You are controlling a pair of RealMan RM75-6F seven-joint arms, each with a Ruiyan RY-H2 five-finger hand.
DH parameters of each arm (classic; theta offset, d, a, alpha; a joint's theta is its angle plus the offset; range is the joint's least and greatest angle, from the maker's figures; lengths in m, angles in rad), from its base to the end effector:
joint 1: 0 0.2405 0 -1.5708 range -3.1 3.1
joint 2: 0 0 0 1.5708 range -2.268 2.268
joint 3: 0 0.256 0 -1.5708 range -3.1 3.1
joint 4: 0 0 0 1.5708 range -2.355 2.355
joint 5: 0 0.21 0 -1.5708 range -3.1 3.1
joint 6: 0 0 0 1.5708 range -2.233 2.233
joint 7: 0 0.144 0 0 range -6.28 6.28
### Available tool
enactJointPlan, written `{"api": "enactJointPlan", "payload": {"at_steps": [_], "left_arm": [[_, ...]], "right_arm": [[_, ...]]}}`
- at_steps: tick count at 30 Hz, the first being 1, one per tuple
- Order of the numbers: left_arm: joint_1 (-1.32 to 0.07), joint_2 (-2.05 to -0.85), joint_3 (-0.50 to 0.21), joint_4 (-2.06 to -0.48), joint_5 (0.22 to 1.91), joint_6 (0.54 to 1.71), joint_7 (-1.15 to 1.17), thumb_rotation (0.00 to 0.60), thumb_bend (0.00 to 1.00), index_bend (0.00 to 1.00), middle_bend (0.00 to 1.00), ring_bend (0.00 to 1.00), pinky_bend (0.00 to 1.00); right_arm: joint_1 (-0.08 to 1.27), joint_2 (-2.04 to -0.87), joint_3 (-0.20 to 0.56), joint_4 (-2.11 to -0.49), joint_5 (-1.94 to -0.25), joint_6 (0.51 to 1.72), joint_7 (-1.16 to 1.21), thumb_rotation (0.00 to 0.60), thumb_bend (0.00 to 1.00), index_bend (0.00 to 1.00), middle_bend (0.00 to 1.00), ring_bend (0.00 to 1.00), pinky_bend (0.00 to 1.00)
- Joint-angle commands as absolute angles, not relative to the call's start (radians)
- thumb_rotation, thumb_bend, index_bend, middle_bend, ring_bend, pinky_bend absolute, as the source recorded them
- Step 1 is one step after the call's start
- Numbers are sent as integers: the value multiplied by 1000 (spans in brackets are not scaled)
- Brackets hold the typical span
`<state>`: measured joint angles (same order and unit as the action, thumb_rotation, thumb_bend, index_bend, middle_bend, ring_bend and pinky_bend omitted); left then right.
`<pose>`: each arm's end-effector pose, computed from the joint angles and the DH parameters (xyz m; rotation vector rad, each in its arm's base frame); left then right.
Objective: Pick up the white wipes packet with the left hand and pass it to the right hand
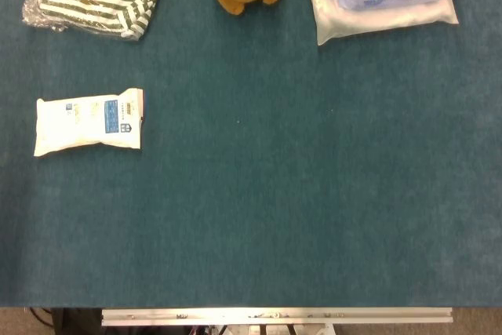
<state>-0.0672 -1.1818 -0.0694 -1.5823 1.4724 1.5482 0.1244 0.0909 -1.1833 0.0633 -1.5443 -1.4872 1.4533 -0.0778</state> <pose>-0.3133 0.1792 0.1542 -1.3307 -0.8003 -0.8568 -0.3200 -0.1864 0.1431 1.4096 -0.8589 0.8335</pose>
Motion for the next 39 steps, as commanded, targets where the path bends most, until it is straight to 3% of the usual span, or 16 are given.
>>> {"api": "enactJointPlan", "payload": {"at_steps": [1, 15, 19, 23, 27, 30, 39], "left_arm": [[-67, -1182, -69, -1581, 1472, 1548, 122, 600, 308, 561, 398, 336, 534], [-87, -1197, -64, -1583, 1489, 1519, 123, 600, 307, 555, 390, 334, 534], [-107, -1174, -43, -1629, 1501, 1465, 125, 598, 268, 494, 366, 305, 512], [-137, -1167, -38, -1653, 1499, 1407, 134, 522, 240, 435, 316, 278, 394], [-168, -1167, -34, -1663, 1477, 1337, 149, 493, 217, 339, 201, 190, 314], [-198, -1176, -39, -1657, 1440, 1273, 143, 376, 205, 232, 80, 102, 257], [-261, -1236, -67, -1585, 1385, 1193, 157, 364, 201, 169, 0, 41, 225]], "right_arm": [[92, -1188, 63, -1538, -1484, 1450, -73, 600, 132, 332, 261, 162, 317], [98, -1168, 70, -1557, -1498, 1461, -83, 600, 131, 332, 261, 162, 317], [95, -1146, 77, -1583, -1501, 1479, -102, 600, 131, 332, 261, 162, 317], [99, -1123, 87, -1608, -1500, 1483, -117, 600, 131, 332, 261, 162, 317], [99, -1106, 91, -1623, -1495, 1485, -121, 600, 131, 332, 261, 162, 317], [94, -1102, 90, -1622, -1487, 1486, -117, 600, 131, 332, 261, 162, 317], [88, -1104, 85, -1600, -1472, 1478, -101, 600, 131, 332, 261, 162, 317]]}}
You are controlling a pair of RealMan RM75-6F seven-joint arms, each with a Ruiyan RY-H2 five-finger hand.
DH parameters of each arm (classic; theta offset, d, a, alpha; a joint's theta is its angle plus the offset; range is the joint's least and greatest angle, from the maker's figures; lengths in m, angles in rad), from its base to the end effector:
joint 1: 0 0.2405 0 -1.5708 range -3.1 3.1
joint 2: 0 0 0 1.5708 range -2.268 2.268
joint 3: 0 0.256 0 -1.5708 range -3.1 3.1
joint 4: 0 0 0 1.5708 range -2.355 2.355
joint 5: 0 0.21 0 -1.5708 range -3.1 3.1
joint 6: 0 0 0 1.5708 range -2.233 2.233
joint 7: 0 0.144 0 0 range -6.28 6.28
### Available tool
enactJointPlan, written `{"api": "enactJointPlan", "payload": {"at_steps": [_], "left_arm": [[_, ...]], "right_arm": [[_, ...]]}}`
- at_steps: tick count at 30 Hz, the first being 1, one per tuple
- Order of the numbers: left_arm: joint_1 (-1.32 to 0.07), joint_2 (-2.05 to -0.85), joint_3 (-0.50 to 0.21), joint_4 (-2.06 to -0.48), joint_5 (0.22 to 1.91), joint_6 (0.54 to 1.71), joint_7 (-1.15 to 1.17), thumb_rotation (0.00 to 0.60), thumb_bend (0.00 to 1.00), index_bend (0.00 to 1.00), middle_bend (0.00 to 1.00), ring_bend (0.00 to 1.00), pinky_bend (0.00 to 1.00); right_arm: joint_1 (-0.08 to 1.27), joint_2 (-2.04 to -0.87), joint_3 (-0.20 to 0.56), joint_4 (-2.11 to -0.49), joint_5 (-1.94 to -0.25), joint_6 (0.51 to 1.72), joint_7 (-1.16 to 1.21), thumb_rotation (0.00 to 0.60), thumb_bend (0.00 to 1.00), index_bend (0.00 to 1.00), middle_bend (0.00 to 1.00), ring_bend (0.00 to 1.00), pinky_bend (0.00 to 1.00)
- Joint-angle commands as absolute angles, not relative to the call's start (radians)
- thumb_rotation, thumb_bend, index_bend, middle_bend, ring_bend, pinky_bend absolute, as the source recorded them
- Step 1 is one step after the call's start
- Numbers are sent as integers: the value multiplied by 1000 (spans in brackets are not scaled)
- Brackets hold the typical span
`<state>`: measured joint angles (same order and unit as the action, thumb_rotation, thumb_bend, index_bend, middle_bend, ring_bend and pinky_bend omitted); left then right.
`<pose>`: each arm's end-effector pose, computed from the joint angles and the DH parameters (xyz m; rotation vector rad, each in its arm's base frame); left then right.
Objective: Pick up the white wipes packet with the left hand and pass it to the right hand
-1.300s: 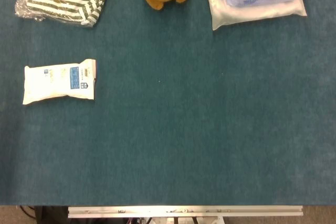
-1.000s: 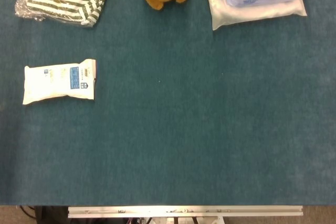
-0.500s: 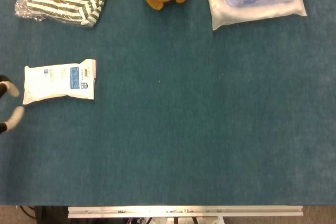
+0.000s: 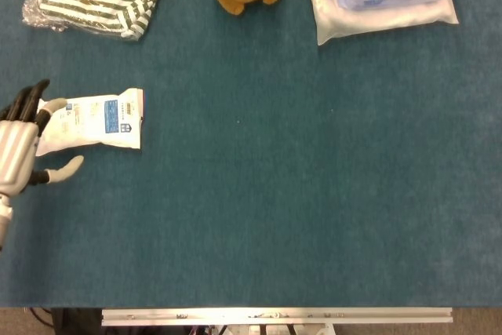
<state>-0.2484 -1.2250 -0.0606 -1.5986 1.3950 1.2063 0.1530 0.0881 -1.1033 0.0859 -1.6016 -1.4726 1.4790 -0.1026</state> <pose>-0.2951 0.2276 0.0944 -1.5928 -0.9935 -0.7709 -0.3143 -0.1897 0.1712 1.3833 -0.7943 0.8209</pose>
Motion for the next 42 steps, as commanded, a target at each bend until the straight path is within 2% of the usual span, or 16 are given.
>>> {"api": "enactJointPlan", "payload": {"at_steps": [1, 6, 18, 30, 42], "left_arm": [[-269, -1241, -69, -1576, 1379, 1181, 162, 363, 201, 159, 0, 34, 221], [-302, -1260, -72, -1528, 1350, 1133, 199, 344, 201, 65, 0, 15, 195], [-348, -1271, -61, -1473, 1260, 1025, 235, 329, 182, 0, 0, 0, 141], [-410, -1279, -55, -1431, 1188, 909, 265, 328, 164, 0, 0, 0, 122], [-441, -1313, -41, -1365, 1137, 867, 298, 341, 164, 0, 0, 0, 122]], "right_arm": [[88, -1106, 85, -1597, -1472, 1477, -100, 600, 131, 332, 262, 162, 317], [87, -1110, 82, -1587, -1469, 1472, -93, 600, 131, 332, 262, 162, 317], [87, -1121, 77, -1566, -1462, 1459, -79, 600, 131, 332, 261, 162, 317], [87, -1128, 73, -1559, -1464, 1455, -74, 600, 132, 332, 261, 162, 317], [83, -1130, 71, -1547, -1459, 1452, -60, 600, 131, 332, 261, 162, 317]]}}
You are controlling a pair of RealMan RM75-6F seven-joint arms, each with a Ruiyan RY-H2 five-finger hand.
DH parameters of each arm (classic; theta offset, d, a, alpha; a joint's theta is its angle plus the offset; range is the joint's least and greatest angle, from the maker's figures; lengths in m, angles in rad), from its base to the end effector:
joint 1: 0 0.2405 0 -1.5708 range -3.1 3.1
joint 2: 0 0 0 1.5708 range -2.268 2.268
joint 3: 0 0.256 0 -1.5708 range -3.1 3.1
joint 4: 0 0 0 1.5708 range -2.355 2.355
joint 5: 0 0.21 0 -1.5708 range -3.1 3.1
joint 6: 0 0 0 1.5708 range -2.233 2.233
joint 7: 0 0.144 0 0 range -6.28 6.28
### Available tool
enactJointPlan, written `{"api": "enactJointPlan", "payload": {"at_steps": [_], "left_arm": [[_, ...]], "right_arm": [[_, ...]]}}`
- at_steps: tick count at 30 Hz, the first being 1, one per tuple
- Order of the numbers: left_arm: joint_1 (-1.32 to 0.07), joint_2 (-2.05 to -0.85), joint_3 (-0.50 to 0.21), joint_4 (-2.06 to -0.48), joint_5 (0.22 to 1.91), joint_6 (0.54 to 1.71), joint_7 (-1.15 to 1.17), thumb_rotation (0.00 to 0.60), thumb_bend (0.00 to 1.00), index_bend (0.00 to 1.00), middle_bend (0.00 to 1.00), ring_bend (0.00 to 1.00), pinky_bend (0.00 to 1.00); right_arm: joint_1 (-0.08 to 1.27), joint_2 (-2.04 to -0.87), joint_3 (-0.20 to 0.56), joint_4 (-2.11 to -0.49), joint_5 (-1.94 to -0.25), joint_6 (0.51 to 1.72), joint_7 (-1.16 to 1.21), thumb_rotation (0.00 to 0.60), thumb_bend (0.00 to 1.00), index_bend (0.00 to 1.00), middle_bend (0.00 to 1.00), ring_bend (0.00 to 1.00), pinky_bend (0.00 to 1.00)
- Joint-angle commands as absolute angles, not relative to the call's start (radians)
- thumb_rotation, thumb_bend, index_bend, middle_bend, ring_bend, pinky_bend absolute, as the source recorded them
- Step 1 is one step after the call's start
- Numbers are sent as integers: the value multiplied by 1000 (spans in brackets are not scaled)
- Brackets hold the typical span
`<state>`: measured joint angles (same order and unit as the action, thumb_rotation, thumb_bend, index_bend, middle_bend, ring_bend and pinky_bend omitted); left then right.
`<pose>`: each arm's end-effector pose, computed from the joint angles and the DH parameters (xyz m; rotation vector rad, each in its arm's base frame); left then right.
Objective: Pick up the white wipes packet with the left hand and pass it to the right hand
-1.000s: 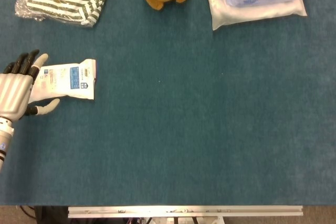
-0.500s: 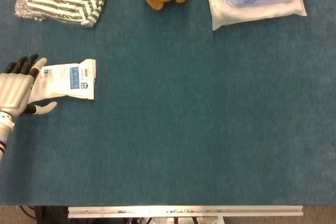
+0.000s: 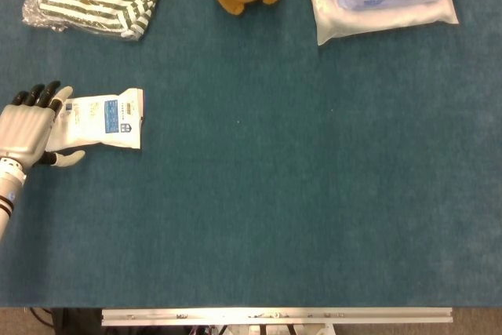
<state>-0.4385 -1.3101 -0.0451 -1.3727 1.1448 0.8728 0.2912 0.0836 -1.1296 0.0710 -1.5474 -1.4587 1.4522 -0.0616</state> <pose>-0.3330 0.2813 0.0601 -1.7316 -1.0213 -0.4014 -0.3286 -0.1859 0.1636 1.3831 -0.8430 0.7944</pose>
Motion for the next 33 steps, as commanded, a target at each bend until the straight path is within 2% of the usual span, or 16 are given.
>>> {"api": "enactJointPlan", "payload": {"at_steps": [1, 11, 16, 26, 29, 33], "left_arm": [[-441, -1313, -39, -1363, 1132, 866, 300, 342, 164, 0, 0, 0, 122], [-438, -1319, -35, -1344, 1113, 878, 289, 355, 163, 0, 0, 0, 126], [-439, -1331, -34, -1325, 1114, 881, 276, 407, 163, 0, 0, 0, 126], [-448, -1352, -36, -1294, 1110, 870, 256, 430, 163, 0, 0, 0, 151], [-447, -1356, -38, -1290, 1121, 878, 243, 462, 163, 38, 17, 17, 170], [-445, -1358, -39, -1287, 1133, 887, 225, 482, 164, 106, 93, 65, 198]], "right_arm": [[83, -1130, 70, -1546, -1459, 1452, -60, 600, 131, 332, 262, 162, 317], [86, -1138, 68, -1540, -1460, 1444, -55, 600, 131, 332, 261, 162, 317], [86, -1139, 68, -1540, -1460, 1442, -55, 600, 132, 332, 262, 162, 317], [86, -1143, 65, -1534, -1456, 1435, -53, 600, 131, 332, 262, 162, 317], [86, -1144, 65, -1532, -1454, 1433, -52, 600, 131, 332, 261, 162, 317], [87, -1146, 64, -1529, -1455, 1431, -50, 600, 131, 332, 261, 162, 317]]}}
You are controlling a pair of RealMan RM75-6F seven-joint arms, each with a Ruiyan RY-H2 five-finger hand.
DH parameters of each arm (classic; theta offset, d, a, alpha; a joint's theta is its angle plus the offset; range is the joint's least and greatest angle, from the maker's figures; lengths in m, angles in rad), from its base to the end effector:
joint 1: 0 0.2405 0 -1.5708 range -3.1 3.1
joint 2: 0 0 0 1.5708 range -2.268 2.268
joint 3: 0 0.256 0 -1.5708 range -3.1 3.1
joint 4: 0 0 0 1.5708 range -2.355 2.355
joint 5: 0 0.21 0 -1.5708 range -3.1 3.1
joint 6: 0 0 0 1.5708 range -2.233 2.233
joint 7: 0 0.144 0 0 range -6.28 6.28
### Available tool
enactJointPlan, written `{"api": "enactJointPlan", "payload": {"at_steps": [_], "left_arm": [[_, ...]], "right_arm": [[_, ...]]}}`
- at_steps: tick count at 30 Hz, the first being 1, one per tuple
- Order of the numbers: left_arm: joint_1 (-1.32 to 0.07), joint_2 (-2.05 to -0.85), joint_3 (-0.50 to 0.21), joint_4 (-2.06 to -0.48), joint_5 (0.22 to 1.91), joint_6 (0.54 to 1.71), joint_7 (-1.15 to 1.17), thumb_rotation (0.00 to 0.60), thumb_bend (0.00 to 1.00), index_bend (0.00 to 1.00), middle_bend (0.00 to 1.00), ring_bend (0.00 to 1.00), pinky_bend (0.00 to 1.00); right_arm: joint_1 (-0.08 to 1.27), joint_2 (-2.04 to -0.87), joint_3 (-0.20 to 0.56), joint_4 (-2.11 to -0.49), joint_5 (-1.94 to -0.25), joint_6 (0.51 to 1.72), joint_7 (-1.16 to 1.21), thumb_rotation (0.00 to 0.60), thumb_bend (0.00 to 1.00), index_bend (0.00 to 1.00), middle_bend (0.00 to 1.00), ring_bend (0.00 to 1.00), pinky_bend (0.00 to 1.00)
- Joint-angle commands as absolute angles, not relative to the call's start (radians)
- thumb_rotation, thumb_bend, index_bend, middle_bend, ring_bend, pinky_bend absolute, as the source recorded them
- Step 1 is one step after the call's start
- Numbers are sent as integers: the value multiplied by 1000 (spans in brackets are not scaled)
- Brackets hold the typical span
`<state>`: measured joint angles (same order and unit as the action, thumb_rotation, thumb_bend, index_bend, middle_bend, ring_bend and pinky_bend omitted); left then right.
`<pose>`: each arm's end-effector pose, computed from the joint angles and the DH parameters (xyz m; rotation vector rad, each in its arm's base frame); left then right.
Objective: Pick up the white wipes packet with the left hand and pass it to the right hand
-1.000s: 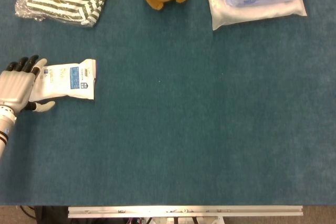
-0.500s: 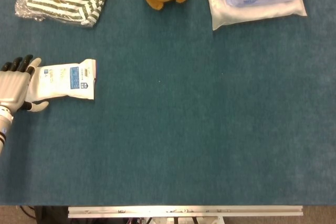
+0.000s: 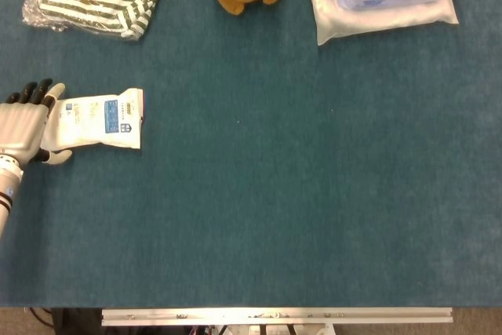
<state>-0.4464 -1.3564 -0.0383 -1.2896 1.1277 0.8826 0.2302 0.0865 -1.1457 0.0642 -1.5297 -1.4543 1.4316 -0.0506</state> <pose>-0.3441 0.2877 0.0564 -1.6771 -1.0497 -0.4187 -0.3327 -0.1855 0.1568 1.3917 -0.8706 0.7842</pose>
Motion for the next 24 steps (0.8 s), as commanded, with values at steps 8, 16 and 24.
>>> {"api": "enactJointPlan", "payload": {"at_steps": [8, 16, 24], "left_arm": [[-441, -1363, -35, -1274, 1130, 886, 216, 504, 163, 199, 144, 136, 263], [-439, -1369, -37, -1267, 1138, 897, 209, 534, 163, 249, 195, 182, 311], [-428, -1374, -39, -1266, 1178, 939, 176, 600, 163, 338, 293, 276, 417]], "right_arm": [[86, -1148, 63, -1526, -1455, 1430, -50, 600, 132, 332, 262, 162, 317], [88, -1152, 61, -1524, -1453, 1424, -50, 600, 131, 332, 261, 162, 317], [87, -1152, 61, -1523, -1455, 1426, -47, 600, 132, 332, 262, 162, 317]]}}
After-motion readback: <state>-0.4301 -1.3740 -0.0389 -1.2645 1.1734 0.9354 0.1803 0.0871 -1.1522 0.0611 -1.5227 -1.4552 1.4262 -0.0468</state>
